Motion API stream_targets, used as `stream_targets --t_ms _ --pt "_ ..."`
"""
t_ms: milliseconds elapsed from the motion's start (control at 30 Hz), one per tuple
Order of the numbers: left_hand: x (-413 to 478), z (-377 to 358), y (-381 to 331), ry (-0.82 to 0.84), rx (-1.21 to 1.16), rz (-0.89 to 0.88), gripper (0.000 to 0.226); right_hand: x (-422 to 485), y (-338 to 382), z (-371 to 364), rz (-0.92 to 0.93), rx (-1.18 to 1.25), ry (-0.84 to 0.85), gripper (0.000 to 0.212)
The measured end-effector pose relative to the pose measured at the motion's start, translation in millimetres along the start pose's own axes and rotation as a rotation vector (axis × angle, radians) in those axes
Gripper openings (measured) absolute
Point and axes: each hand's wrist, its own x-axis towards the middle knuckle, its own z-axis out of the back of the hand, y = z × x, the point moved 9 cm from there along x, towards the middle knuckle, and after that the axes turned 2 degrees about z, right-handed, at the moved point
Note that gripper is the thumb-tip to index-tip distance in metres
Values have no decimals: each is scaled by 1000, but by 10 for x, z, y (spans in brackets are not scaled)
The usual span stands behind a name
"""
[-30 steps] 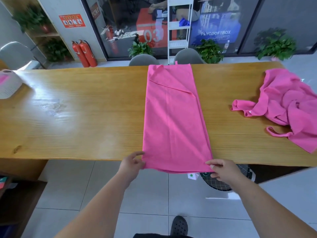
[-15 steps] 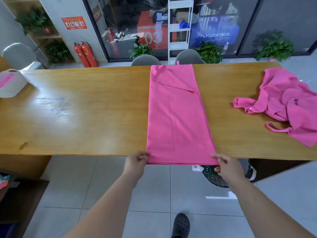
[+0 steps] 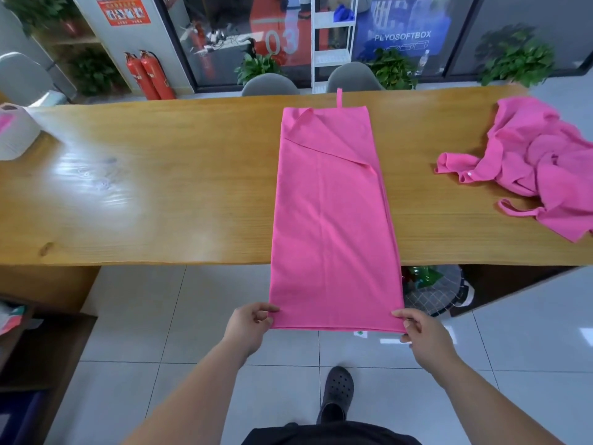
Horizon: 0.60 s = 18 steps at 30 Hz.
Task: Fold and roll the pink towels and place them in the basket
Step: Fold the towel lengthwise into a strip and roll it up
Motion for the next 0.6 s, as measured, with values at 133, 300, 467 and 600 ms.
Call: stream_targets --t_ms 133,300,467,600 --pt "-89 -84 216 101 223 76 43 -66 -213 -122 -60 -154 82 35" --pt "-11 -85 -140 115 740 -56 38 135 -89 -153 22 -571 134 38" --pt "130 -249 -1217 -58 912 -486 63 512 997 -132 409 -736 7 54" --pt "325 -502 -1505 44 1058 -491 79 775 1402 -291 455 -810 138 76"
